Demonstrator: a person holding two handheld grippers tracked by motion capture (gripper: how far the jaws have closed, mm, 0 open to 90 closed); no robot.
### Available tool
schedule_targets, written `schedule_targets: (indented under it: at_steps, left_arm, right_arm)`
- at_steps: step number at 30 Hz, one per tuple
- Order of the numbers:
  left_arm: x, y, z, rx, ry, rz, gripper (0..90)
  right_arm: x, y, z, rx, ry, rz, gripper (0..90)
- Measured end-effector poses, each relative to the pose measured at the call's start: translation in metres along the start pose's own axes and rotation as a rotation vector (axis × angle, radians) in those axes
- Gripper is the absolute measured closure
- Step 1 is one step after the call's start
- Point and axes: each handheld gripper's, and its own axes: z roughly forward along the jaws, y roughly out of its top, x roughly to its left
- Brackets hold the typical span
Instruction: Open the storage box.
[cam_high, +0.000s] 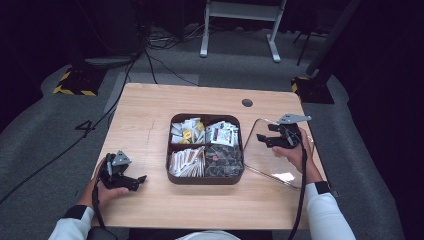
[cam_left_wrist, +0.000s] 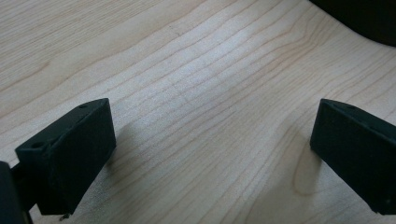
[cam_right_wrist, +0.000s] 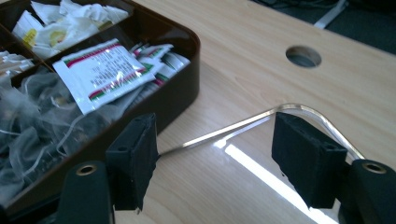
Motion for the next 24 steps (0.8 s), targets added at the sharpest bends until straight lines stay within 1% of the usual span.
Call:
schedule_targets:
  at_steps: [1,2,3,5,6,8,9,11,13,15,16,17,18,19,20,21,22,24]
  left_arm:
    - [0.0,0.0,0.0,0.0,0.0,0.0,0.4]
    - [0.0,0.0,0.0,-0.001,-0.001,0.0,0.4]
    - [0.0,0.0,0.0,-0.001,0.001,0.0,0.5]
    - [0.0,0.0,0.0,-0.001,0.002,0.001,0.5]
    - [0.0,0.0,0.0,-0.001,0.002,0.001,0.5]
    - [0.0,0.0,0.0,0.0,0.002,0.001,0.5]
    - [0.0,0.0,0.0,0.0,0.002,0.002,0.5]
    - [0.0,0.0,0.0,-0.001,0.002,0.001,0.5]
    - [0.0,0.0,0.0,-0.001,0.001,0.001,0.5]
    - [0.0,0.0,0.0,-0.001,0.001,0.002,0.5]
    - [0.0,0.0,0.0,-0.001,0.001,0.002,0.5]
    - [0.0,0.0,0.0,-0.001,0.002,0.002,0.5]
    - [0.0,0.0,0.0,-0.002,0.001,0.002,0.5]
    - [0.0,0.0,0.0,-0.002,0.001,0.002,0.5]
    - [0.0,0.0,0.0,-0.001,0.002,0.002,0.5]
    - [0.0,0.0,0.0,-0.001,0.002,0.002,0.5]
    - [0.0,0.0,0.0,-0.001,0.002,0.002,0.5]
    - [0.0,0.0,0.0,-0.001,0.002,0.002,0.5]
  right_arm:
    - [0.0,0.0,0.0,0.0,0.0,0.0,31.9]
    - [0.003,0.004,0.002,-0.002,0.003,-0.012,31.9]
    - [0.01,0.013,0.005,-0.013,0.013,-0.022,31.9]
    - [0.012,0.016,0.006,-0.016,0.018,-0.026,31.9]
    - [0.02,0.024,0.009,-0.021,0.031,-0.045,31.9]
    - [0.026,0.029,0.013,-0.022,0.043,-0.06,31.9]
    - [0.026,0.029,0.013,-0.022,0.043,-0.06,31.9]
    - [0.034,0.037,0.019,-0.02,0.059,-0.081,31.9]
    - [0.036,0.038,0.021,-0.018,0.061,-0.083,31.9]
    - [0.04,0.043,0.026,-0.014,0.069,-0.092,32.1]
    - [0.044,0.046,0.031,-0.008,0.07,-0.102,32.5]
    - [0.044,0.046,0.031,-0.008,0.07,-0.102,32.5]
    - [0.048,0.048,0.038,0.004,0.075,-0.108,32.8]
    - [0.048,0.048,0.038,0.004,0.075,-0.108,32.8]
    - [0.051,0.051,0.045,0.017,0.077,-0.116,33.0]
    - [0.051,0.051,0.045,0.017,0.077,-0.116,33.0]
    - [0.055,0.053,0.053,0.028,0.079,-0.119,33.2]
    - [0.056,0.054,0.056,0.034,0.083,-0.12,33.1]
